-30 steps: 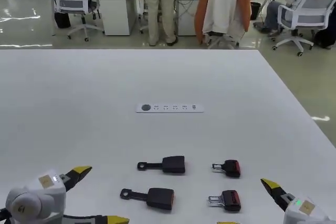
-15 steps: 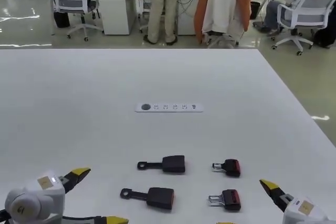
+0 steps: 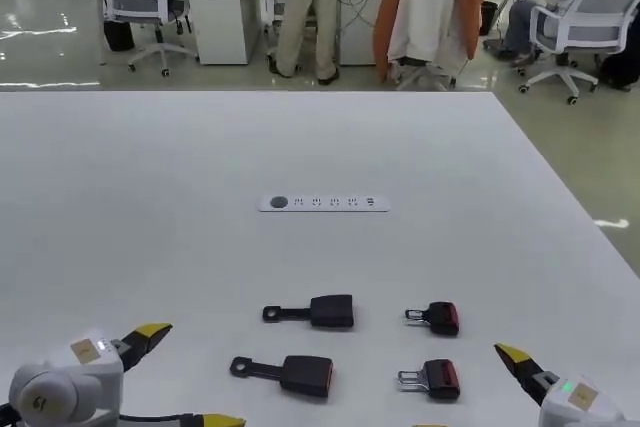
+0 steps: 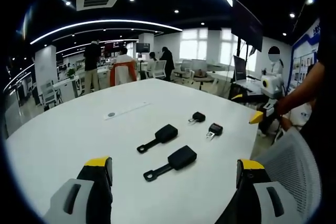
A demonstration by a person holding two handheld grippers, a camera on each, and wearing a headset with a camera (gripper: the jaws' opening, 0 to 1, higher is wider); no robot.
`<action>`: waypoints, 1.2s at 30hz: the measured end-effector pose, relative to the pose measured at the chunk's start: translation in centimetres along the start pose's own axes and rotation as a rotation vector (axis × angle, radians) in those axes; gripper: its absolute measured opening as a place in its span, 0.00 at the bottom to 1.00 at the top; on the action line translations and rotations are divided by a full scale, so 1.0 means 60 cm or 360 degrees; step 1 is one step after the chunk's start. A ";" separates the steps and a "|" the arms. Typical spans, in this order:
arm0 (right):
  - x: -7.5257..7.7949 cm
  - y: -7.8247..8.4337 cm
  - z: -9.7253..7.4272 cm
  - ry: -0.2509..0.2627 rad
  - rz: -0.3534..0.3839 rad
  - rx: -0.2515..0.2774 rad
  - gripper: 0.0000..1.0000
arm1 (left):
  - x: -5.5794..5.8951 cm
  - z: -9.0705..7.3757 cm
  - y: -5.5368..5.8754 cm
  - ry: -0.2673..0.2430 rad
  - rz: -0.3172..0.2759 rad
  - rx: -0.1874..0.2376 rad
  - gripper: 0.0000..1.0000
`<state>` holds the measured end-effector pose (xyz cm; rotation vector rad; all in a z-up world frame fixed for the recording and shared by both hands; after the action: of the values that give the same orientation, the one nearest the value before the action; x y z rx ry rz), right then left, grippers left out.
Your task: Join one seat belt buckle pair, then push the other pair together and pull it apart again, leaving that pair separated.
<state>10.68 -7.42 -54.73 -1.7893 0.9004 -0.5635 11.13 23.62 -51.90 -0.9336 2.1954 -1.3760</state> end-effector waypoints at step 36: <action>0.006 0.019 -0.011 0.0017 0.0040 -0.0032 0.96 | 0.021 0.015 0.007 0.0043 -0.0015 -0.0035 1.00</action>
<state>10.08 -8.34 -55.56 -1.7918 0.9381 -0.5502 10.68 22.27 -52.63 -0.9393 2.2331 -1.3794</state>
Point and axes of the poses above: the centre of the closed fingertips' face, and the gripper's own axes: z roughly forward along the fingers, x roughly to its right, y roughly out of its underside, the point moved 2 cm from there along -z, roughly backward along the fingers, and after that the axes turned 2 degrees about z, right-handed, at the moved point
